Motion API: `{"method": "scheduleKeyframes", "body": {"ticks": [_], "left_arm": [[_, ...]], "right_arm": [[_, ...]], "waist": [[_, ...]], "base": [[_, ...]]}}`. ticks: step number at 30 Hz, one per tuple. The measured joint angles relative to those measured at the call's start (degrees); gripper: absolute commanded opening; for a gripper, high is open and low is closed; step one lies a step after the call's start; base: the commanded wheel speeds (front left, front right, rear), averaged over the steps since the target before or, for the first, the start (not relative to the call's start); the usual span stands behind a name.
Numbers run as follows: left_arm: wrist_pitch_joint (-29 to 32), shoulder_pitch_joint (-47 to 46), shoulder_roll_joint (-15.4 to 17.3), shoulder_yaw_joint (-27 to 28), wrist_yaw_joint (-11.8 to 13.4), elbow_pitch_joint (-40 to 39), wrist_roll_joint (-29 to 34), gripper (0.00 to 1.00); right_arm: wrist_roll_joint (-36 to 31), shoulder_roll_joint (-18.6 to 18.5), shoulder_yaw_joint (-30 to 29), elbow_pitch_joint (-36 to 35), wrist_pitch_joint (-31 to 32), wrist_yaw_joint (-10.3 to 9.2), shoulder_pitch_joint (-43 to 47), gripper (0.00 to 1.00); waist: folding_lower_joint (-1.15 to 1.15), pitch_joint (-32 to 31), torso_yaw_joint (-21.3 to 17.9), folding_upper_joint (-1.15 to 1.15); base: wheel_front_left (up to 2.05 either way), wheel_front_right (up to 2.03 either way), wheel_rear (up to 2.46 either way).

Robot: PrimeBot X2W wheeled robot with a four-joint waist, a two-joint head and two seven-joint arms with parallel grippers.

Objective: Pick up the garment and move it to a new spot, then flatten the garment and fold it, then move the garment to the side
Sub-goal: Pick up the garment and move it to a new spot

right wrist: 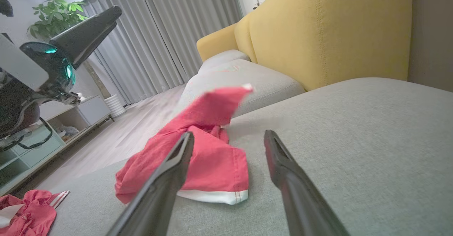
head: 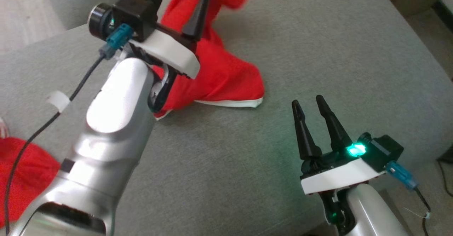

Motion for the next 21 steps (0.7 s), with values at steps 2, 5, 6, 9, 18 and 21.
{"method": "scheduleKeyframes", "body": {"ticks": [2,5,6,9,18,21], "left_arm": [[-0.78,-0.05,0.01,-0.85,-0.21,0.49,-0.07,1.00],[-1.18,-0.08,0.10,-2.42,-0.22,1.04,-0.29,1.00],[-1.41,-0.08,0.16,-3.02,-0.23,1.08,-0.29,1.00],[-2.27,-0.06,0.44,-3.78,-0.27,1.05,-0.29,1.00],[-6.03,9.99,3.93,-1.65,2.92,-2.08,-2.48,1.00],[-6.92,17.28,5.58,-0.62,4.91,-4.86,-3.26,1.00]], "right_arm": [[0.00,0.00,-0.21,0.05,0.00,0.00,-0.01,1.00],[-0.01,0.00,-0.59,0.12,0.00,0.00,-0.02,1.00],[-0.02,0.00,-0.71,0.14,0.00,0.00,-0.02,1.00],[-0.24,0.01,-1.35,0.35,0.00,0.00,-0.02,1.00],[-2.70,0.00,-7.20,1.32,0.00,0.00,0.64,1.00],[-3.64,0.01,-8.77,1.48,0.00,0.00,1.57,1.00]], "waist": [[0.00,0.01,0.99,0.00],[0.00,-0.04,2.60,0.00],[0.00,-0.08,3.16,0.00],[0.00,-0.38,4.74,0.00],[-0.01,-2.72,11.21,0.00],[-0.01,-3.68,14.05,0.00]], "base": [[0.00,0.00,0.00],[0.00,0.00,0.00],[0.00,0.00,0.00],[0.00,0.00,0.00],[0.00,0.00,0.00],[0.00,0.00,0.00]]}}
